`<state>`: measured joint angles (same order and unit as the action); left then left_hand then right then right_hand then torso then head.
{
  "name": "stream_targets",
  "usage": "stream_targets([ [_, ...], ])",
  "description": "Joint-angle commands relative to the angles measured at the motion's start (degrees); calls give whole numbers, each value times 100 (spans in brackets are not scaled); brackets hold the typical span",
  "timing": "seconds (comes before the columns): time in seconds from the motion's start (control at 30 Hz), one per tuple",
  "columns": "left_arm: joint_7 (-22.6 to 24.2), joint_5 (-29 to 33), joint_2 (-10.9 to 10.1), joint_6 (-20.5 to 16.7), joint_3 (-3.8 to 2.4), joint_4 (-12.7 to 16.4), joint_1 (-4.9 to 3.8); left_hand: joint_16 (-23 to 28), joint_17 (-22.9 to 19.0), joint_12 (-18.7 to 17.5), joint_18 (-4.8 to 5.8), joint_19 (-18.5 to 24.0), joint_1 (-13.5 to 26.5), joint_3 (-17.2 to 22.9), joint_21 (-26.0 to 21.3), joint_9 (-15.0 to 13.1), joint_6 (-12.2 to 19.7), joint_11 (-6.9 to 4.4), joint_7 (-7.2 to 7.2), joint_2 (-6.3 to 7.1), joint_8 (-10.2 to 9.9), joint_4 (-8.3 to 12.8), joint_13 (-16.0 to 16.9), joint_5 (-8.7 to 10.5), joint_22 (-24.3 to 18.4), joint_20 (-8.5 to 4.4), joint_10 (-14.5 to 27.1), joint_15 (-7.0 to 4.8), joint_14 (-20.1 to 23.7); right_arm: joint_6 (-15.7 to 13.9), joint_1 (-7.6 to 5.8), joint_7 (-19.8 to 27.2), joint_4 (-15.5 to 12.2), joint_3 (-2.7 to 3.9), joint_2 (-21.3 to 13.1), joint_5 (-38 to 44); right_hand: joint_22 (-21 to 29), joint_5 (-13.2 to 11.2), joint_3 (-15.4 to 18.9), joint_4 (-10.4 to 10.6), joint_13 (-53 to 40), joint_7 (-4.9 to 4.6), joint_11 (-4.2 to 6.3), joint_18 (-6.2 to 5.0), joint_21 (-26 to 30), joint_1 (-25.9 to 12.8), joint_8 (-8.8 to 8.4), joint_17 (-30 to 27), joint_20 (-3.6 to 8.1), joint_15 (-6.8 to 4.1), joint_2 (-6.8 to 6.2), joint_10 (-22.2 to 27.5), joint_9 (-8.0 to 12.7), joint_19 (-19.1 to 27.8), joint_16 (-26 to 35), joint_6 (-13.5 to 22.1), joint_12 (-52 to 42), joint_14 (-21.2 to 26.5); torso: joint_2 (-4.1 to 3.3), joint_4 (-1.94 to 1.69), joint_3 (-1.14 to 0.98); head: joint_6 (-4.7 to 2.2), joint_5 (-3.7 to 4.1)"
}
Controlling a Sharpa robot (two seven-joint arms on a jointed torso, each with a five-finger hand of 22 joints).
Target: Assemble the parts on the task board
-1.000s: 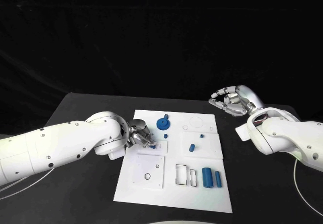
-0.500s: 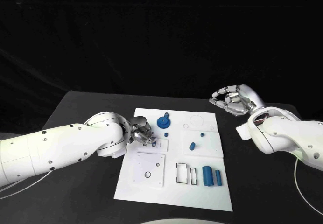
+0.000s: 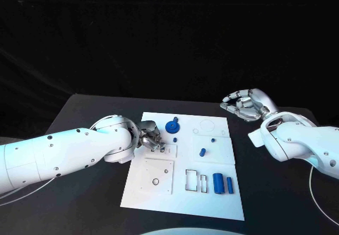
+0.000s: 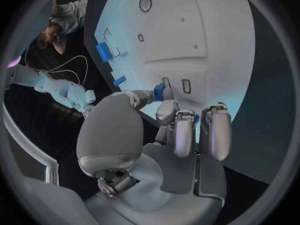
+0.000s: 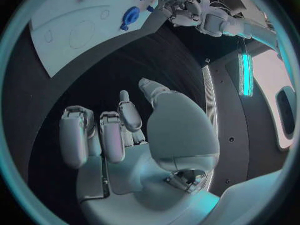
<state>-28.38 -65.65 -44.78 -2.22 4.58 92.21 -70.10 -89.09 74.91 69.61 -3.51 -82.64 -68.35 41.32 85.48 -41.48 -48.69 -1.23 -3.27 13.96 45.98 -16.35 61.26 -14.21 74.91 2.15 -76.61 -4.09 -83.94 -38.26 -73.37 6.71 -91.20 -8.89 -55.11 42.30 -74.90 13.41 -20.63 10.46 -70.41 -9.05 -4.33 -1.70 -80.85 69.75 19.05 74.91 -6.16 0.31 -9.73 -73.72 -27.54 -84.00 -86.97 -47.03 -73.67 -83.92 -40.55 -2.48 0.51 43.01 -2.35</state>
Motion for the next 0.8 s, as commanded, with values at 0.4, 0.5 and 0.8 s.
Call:
stream_targets([
  [0.4, 2, -345, 101, 341, -10, -75, 3, -42, 1424, 76, 103, -39, 70, 1430, 34, -10, -55, -1, 13, 30, 17, 1374, 82, -33, 390, -5, -92, -29, -582, 136, 14, -7, -1, -1, 24, 7, -831, 88, 2, 53, 19, 1, 4, -92, 16, -32, 52, 639, -2, -20, 44, 40, -13, 26, 28, 44, 44, -407, 1, 6, 2, 4, -48],
  [0.5, 1, -344, 121, 361, -10, -107, 3, -39, 1419, 88, 103, -41, 82, 1440, 35, -10, -64, -3, 15, 36, 17, 1379, 96, -41, 394, -6, -103, -30, -581, 138, 15, -8, -8, -1, 24, 7, -831, 88, 2, 53, 19, 1, 4, -92, 16, -32, 52, 639, -2, -20, 44, 40, -13, 26, 28, 44, 44, -407, 0, 2, 5, -7, -40],
  [0.8, -11, -344, 150, 473, -9, -162, 4, -45, 1429, 97, 107, -49, 100, 1457, 40, -12, -79, -7, 19, 56, 17, 1395, 106, -56, 408, -7, -116, -31, -584, 163, 15, -33, -20, -1, 24, 7, -831, 88, 2, 53, 19, 1, 4, -92, 16, -32, 52, 639, -2, -20, 44, 40, -13, 26, 28, 44, 44, -407, 1, -2, 3, 11, -79],
])
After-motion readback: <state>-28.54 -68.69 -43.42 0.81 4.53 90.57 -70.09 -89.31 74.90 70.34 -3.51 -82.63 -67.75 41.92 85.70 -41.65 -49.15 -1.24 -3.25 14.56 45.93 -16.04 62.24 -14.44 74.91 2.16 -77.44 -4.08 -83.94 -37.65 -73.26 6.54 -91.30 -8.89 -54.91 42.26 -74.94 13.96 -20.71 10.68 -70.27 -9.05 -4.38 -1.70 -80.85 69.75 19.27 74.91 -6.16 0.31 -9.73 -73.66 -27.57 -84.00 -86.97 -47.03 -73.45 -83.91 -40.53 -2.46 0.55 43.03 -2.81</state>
